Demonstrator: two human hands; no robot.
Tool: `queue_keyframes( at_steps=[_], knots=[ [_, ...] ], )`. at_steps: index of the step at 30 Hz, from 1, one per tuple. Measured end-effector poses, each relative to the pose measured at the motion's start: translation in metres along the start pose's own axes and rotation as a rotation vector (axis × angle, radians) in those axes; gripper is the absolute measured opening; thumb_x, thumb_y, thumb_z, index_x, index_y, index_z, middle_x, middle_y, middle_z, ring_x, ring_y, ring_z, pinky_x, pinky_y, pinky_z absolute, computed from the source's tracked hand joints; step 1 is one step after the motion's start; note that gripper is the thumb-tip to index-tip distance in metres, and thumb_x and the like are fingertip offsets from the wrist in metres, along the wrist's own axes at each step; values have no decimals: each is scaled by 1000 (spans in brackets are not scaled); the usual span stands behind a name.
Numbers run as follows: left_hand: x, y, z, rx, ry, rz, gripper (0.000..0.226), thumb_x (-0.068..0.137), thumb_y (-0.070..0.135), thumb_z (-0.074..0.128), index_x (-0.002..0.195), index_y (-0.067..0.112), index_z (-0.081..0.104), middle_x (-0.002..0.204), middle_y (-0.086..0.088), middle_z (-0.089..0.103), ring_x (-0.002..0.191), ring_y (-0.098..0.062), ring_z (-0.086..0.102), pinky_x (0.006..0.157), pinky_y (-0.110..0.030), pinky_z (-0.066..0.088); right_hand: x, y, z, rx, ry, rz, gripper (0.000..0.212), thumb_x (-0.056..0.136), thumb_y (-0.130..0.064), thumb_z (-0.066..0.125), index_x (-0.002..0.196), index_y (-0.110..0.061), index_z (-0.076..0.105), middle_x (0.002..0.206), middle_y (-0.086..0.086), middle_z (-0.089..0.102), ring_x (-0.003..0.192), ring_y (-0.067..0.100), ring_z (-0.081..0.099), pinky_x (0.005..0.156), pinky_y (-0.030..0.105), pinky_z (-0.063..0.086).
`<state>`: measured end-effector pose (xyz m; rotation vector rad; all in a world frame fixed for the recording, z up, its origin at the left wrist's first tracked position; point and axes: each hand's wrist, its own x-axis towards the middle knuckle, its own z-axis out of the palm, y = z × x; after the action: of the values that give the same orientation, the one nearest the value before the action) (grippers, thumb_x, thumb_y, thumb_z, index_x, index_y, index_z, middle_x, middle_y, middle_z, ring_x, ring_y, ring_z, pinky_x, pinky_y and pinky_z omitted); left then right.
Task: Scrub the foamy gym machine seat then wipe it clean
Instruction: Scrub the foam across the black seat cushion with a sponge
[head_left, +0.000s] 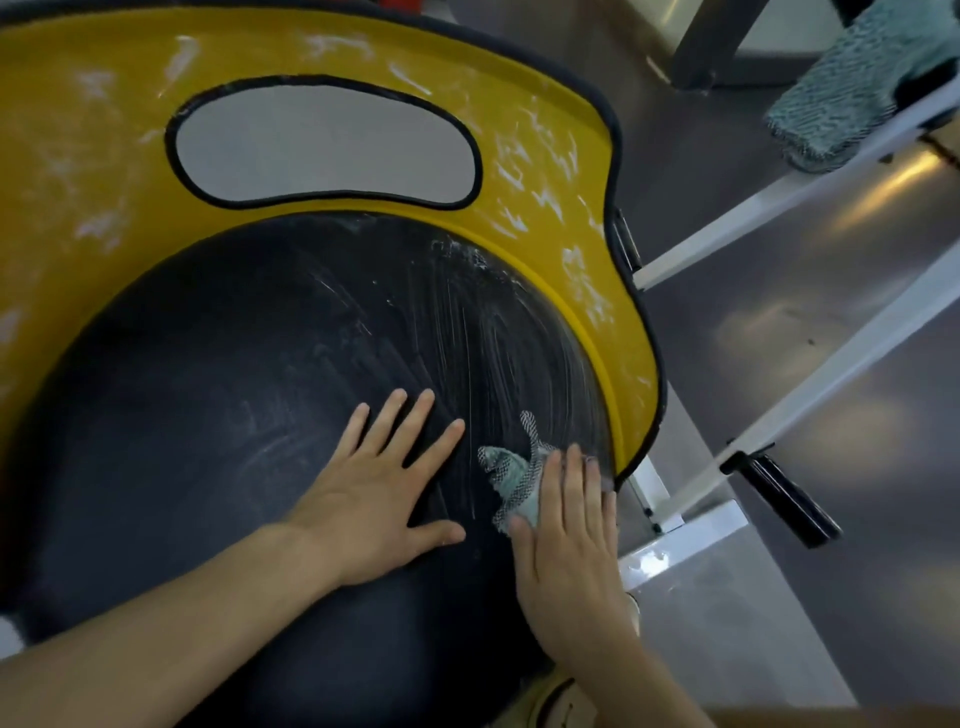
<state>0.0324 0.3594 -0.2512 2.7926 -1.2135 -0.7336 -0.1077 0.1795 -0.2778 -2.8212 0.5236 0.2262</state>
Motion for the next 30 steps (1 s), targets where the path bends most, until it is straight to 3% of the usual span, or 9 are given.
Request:
queue_keyframes(
  at_steps=[2, 6, 8, 13, 17, 20, 23, 26, 30],
  knots=[
    [-3, 4, 4, 17, 1, 11, 99, 72, 88, 2, 149, 38, -35, 153, -1, -49, 138, -21, -50, 122, -49, -18, 26, 3, -6, -40, 9, -12, 69, 100, -54, -2, 158, -19, -18, 167, 2, -21, 153, 20, -24, 125, 48, -7],
    [-5, 6, 1, 15, -3, 7, 96, 87, 83, 23, 151, 38, -31, 154, 1, -48, 140, -19, -47, 122, -46, -19, 108, -3, -30, -76, -57, 20, 67, 106, -48, 5, 159, -14, -19, 167, 8, -23, 154, 25, -23, 124, 49, -13],
    [-7, 7, 0, 36, 6, 11, 95, 89, 84, 23, 152, 37, -31, 155, -1, -46, 141, -20, -46, 122, -46, -20, 131, -7, -39, -77, -122, 3, 67, 108, -46, 11, 159, -13, -18, 167, 8, -23, 154, 25, -23, 124, 49, -13],
    [-10, 10, -3, -2, -1, -13, 98, 89, 80, 32, 154, 35, -28, 157, 0, -43, 143, -20, -42, 122, -44, -18, 75, -8, -27, -111, -58, -46, 65, 107, -46, 8, 155, -14, -22, 167, 10, -21, 154, 26, -20, 126, 52, -5],
    [-16, 6, 1, -17, 14, -1, 106, 82, 84, 30, 154, 32, -28, 157, 1, -43, 143, -18, -42, 123, -42, -17, -25, -28, 5, -72, -31, -105, 70, 104, -47, 19, 161, -10, 5, 170, 11, 1, 157, 30, 1, 124, 52, 10],
    [-20, 1, 4, -18, 28, 5, 112, 78, 89, 30, 154, 31, -29, 156, 2, -44, 143, -16, -43, 123, -40, -17, -37, -31, 15, -74, -4, -121, 69, 102, -46, 31, 159, -9, 25, 167, 12, 22, 154, 32, 19, 117, 53, 18],
    [-25, -3, 6, -24, 27, -11, 111, 82, 87, 35, 153, 30, -30, 156, 2, -45, 142, -15, -43, 123, -38, -18, 13, -26, 5, -137, -8, -192, 69, 104, -47, 20, 162, -12, 8, 170, 11, 7, 157, 29, 3, 123, 54, 5],
    [-28, -5, 6, -33, 29, -25, 113, 82, 88, 34, 152, 27, -31, 156, 2, -45, 142, -14, -43, 122, -38, -18, 99, -27, -17, -113, -42, -118, 65, 107, -46, 10, 160, -16, -14, 169, 6, -17, 155, 24, -19, 124, 51, -12],
    [-28, -7, 5, 0, 32, -49, 118, 81, 90, 30, 152, 19, -32, 156, 1, -44, 144, -15, -41, 124, -38, -15, 181, -35, -40, -108, -125, -48, 67, 108, -48, 12, 161, -15, -13, 169, 5, -19, 154, 25, -21, 124, 51, -12]
  ],
)
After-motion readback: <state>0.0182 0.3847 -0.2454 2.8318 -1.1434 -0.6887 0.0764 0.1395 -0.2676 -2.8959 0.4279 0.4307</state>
